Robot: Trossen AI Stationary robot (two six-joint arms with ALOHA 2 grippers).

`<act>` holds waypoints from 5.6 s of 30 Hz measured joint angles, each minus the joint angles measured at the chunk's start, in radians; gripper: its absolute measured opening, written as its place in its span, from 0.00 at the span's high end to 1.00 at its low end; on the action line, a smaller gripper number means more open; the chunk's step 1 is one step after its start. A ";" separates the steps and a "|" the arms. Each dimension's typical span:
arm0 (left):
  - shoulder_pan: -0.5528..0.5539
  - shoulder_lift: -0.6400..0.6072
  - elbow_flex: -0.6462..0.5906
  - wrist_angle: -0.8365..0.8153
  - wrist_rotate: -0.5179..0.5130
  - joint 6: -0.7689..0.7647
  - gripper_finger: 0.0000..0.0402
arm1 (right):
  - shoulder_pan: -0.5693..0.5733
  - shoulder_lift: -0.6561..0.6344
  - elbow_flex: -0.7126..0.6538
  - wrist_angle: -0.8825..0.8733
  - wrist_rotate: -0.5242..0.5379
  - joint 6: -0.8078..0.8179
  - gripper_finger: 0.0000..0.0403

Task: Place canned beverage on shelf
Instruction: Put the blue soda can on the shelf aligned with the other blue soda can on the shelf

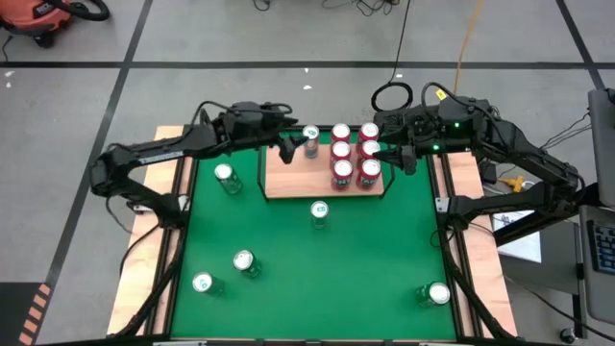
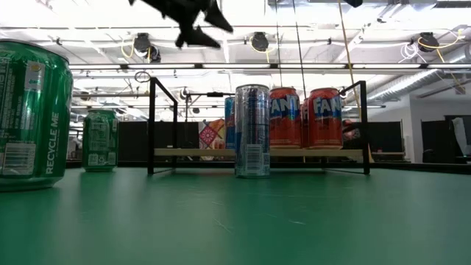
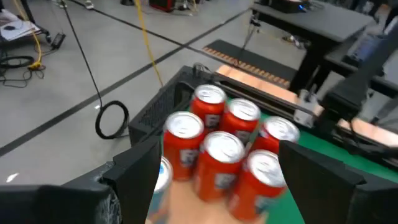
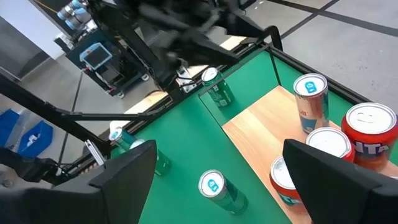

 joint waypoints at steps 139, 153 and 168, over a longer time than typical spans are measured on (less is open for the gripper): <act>-0.426 0.395 0.651 -0.373 -0.207 -0.465 0.48 | 0.559 0.169 0.000 -0.150 0.530 0.107 0.01; -0.427 0.397 0.658 -0.338 -0.215 -0.576 0.48 | 0.550 0.267 0.000 -0.144 0.577 0.141 0.03; -0.426 0.397 0.659 -0.339 -0.197 -0.574 0.43 | 0.548 0.271 0.000 -0.105 0.593 0.170 0.41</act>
